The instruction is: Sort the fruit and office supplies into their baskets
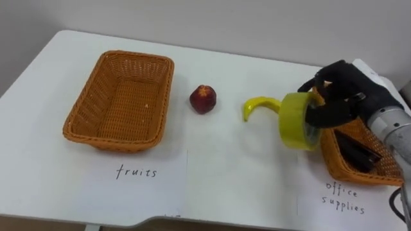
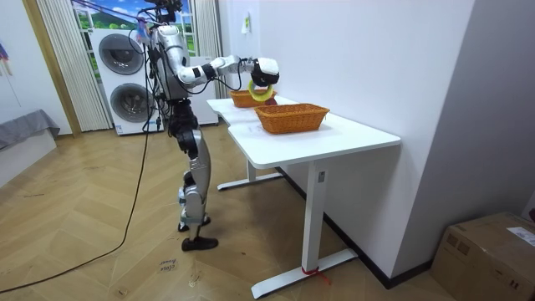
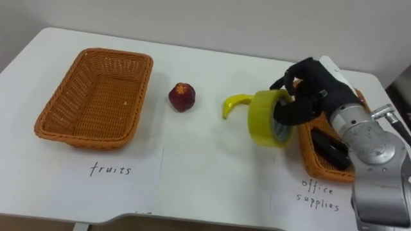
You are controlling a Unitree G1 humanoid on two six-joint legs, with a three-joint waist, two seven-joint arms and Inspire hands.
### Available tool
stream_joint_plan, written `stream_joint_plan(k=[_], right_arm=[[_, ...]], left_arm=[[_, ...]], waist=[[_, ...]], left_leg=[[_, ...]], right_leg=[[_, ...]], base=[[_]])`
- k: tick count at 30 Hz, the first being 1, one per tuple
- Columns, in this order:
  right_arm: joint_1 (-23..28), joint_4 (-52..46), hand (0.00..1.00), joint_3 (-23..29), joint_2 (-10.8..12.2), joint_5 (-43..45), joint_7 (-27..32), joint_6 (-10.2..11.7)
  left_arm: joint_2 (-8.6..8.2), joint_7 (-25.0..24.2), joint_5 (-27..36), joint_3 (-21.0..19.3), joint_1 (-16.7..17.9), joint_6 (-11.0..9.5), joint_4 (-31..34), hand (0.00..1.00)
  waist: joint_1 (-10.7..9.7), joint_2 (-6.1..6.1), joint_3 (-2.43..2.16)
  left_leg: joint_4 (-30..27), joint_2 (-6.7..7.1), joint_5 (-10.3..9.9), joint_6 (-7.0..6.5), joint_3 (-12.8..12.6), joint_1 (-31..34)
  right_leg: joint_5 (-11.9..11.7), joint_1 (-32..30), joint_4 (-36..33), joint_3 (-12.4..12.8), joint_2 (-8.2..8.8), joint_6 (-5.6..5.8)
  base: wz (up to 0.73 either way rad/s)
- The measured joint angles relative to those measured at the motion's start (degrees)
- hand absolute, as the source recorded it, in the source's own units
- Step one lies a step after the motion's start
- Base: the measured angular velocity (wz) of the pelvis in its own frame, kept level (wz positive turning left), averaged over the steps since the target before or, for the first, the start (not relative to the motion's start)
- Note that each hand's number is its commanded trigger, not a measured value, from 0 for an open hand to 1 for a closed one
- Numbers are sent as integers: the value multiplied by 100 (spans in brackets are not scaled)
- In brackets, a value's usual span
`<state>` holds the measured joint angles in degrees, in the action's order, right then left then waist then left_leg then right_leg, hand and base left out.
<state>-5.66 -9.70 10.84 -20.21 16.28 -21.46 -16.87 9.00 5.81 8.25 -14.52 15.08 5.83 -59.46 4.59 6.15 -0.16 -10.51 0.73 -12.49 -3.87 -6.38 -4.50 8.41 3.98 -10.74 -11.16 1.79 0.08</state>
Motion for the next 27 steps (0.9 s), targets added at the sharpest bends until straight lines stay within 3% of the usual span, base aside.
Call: stream_joint_plan(k=[6,11,27], right_arm=[[0,22,100,243,-1,-547,486,72],[-5,413,100,476,-2,-1147,1260,185],[-5,873,100,521,-2,-1382,2371,185]], left_arm=[[-114,-4,4,-7,46,4,17,0],[-142,27,13,0,74,4,109,0],[-141,28,25,0,135,76,163,0]], waist=[[-51,-5,14],[-129,0,17],[-301,-13,3]], left_leg=[[-20,5,-1,0,28,24],[-26,5,-1,0,35,30],[-14,5,0,1,34,34]], right_leg=[[0,1,2,-9,5,1],[0,-7,2,-15,4,1],[1,-14,6,-73,4,1]], base=[[2],[1],[0]])
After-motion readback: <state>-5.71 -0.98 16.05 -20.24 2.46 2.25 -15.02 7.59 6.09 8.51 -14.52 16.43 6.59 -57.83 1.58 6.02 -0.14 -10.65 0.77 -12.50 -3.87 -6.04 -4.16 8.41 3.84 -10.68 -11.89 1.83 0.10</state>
